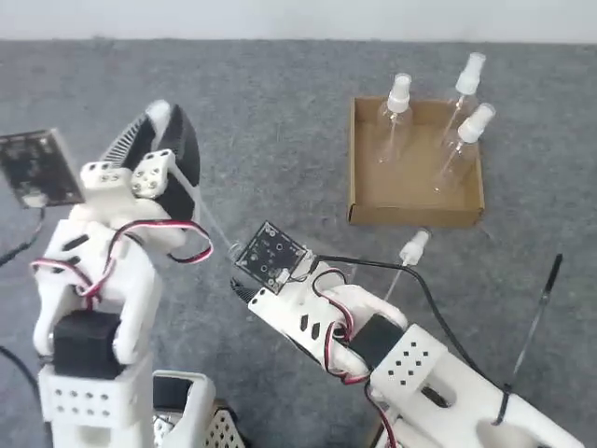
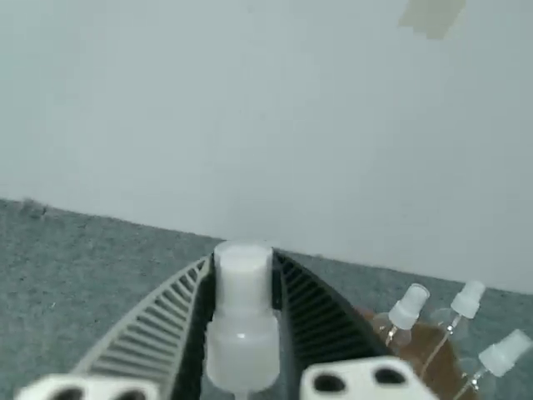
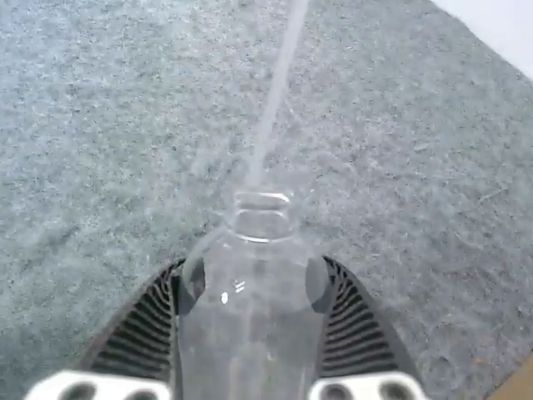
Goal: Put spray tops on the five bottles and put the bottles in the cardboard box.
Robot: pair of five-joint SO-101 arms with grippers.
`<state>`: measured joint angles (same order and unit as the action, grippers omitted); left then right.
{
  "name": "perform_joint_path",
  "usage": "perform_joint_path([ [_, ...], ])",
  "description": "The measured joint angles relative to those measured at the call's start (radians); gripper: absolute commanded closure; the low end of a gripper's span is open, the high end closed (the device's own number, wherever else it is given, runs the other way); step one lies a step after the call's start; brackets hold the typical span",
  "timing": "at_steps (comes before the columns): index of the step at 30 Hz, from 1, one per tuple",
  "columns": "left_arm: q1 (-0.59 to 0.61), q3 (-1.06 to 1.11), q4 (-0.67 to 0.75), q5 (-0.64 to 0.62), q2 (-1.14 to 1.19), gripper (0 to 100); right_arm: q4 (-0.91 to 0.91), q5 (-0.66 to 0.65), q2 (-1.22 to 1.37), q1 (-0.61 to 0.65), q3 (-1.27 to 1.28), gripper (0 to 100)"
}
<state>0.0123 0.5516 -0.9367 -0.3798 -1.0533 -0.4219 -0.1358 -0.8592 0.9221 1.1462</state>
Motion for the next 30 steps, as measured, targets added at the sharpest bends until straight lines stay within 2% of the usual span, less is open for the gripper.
perform_joint_path([
  [9,-0.034,0.114,-0.002,0.000,0.000,99,0.003,0.003,0.000,0.000,0.000,99.3],
  [13,-0.094,0.118,-0.075,0.000,0.000,99,0.015,0.011,0.000,-0.017,0.000,99.3],
  [16,-0.127,0.133,-0.126,0.005,0.000,99,0.020,0.084,0.000,-0.055,0.000,99.3],
  [19,-0.137,0.164,-0.130,0.020,0.000,99,0.057,0.140,0.000,-0.080,0.008,99.3],
  [24,-0.141,0.210,-0.130,0.023,-0.002,99,0.161,0.150,-0.005,-0.086,0.072,99.3],
  [30,-0.164,0.253,-0.129,0.026,-0.002,99,0.196,0.150,-0.005,-0.086,0.084,99.3],
])
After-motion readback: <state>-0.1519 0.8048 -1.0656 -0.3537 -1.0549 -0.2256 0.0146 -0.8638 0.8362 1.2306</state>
